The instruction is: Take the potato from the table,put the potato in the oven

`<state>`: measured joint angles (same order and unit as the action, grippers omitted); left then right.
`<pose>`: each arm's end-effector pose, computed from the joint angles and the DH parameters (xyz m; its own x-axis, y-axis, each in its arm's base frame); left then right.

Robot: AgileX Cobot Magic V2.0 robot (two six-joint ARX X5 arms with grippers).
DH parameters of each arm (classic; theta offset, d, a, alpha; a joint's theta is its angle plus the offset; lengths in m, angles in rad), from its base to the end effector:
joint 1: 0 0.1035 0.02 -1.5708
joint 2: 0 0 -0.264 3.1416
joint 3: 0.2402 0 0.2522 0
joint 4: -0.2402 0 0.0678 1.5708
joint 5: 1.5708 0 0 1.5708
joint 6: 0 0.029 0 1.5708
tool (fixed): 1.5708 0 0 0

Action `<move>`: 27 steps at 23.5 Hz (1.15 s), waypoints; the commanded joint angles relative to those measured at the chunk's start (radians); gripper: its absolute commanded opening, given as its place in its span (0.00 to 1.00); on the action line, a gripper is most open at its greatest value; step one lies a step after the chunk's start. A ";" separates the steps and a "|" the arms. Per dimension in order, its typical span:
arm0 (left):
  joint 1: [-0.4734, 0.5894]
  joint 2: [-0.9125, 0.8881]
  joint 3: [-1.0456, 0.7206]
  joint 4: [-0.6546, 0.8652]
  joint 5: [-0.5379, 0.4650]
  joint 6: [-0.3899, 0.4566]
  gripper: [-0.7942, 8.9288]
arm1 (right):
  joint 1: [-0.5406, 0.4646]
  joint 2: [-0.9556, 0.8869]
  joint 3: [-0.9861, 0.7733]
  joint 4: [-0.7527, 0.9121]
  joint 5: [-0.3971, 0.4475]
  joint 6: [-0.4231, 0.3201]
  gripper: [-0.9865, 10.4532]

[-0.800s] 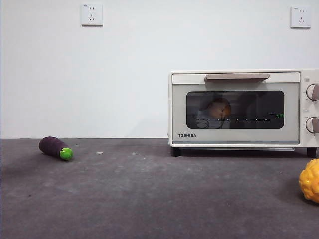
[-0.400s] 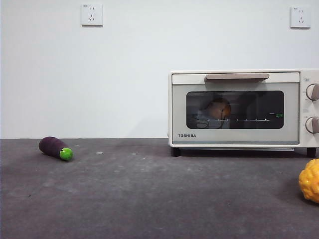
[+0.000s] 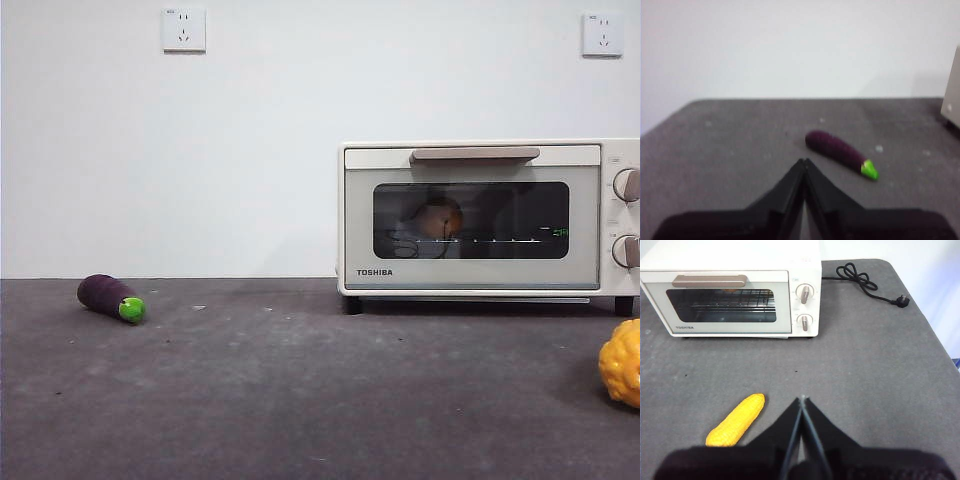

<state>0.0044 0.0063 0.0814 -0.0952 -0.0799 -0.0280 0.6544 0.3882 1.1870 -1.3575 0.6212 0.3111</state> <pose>0.0924 0.0027 0.1814 0.9962 0.0842 -0.0200 -0.0847 0.9961 -0.0264 -0.0048 -0.0249 0.3724 0.9013 -0.0421 -0.4311 0.0303 0.9990 -0.0341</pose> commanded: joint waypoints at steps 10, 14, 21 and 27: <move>0.010 -0.002 -0.074 -0.069 -0.085 -0.065 0.08 | 0.001 -0.005 0.001 -0.020 0.000 0.008 0.09; 0.018 -0.002 -0.074 -0.069 -0.071 -0.007 0.08 | 0.001 -0.005 0.001 -0.020 0.000 0.008 0.09; 0.017 -0.002 -0.074 -0.069 -0.056 0.019 0.08 | 0.001 -0.005 0.001 -0.020 0.000 0.008 0.09; 0.015 -0.002 -0.074 -0.076 0.093 0.021 0.08 | 0.001 -0.005 0.001 -0.020 0.000 0.008 0.09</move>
<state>0.0185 0.0063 0.0174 -0.1715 -0.0029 -0.0189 0.6544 0.3882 1.1870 -1.3575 0.6209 0.3107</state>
